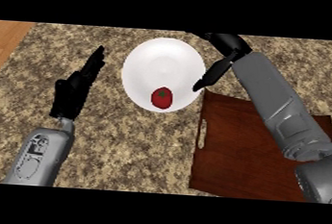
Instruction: Pick the tomato from the tray and place it in the plate
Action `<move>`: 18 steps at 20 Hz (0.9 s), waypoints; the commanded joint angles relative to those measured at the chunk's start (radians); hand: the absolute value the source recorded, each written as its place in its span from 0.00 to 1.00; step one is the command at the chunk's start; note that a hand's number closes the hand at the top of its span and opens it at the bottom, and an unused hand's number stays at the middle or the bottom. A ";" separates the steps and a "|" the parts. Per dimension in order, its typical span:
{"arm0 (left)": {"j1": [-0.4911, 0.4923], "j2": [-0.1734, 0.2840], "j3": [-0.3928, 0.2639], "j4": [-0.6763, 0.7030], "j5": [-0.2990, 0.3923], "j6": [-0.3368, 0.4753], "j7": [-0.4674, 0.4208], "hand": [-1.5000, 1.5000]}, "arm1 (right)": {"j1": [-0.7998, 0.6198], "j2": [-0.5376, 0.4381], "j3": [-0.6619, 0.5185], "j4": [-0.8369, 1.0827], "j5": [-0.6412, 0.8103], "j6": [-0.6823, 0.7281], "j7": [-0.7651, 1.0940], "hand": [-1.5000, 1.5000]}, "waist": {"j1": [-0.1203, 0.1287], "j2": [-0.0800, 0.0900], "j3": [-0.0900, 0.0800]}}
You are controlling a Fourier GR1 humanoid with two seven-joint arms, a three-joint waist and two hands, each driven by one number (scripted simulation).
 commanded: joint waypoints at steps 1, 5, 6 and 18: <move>-0.034 -0.015 -0.011 -0.013 -0.004 0.006 0.019 0.50 | 0.021 -0.074 -0.020 0.014 -0.017 0.069 -0.025 0.00 | 0.012 0.014 0.002; -0.006 0.003 -0.006 -0.016 0.004 -0.015 -0.001 0.50 | 0.015 -0.154 -0.021 0.007 -0.017 0.122 -0.021 0.00 | 0.029 0.019 0.003; 0.002 -0.027 -0.029 -0.028 -0.005 -0.001 0.000 0.50 | 0.017 -0.150 -0.022 0.005 -0.018 0.129 -0.024 0.00 | 0.035 0.019 0.003; -0.044 -0.019 -0.030 -0.018 -0.011 -0.010 0.006 0.50 | 0.047 -0.230 -0.019 -0.018 -0.016 0.167 -0.031 0.00 | 0.055 0.037 0.006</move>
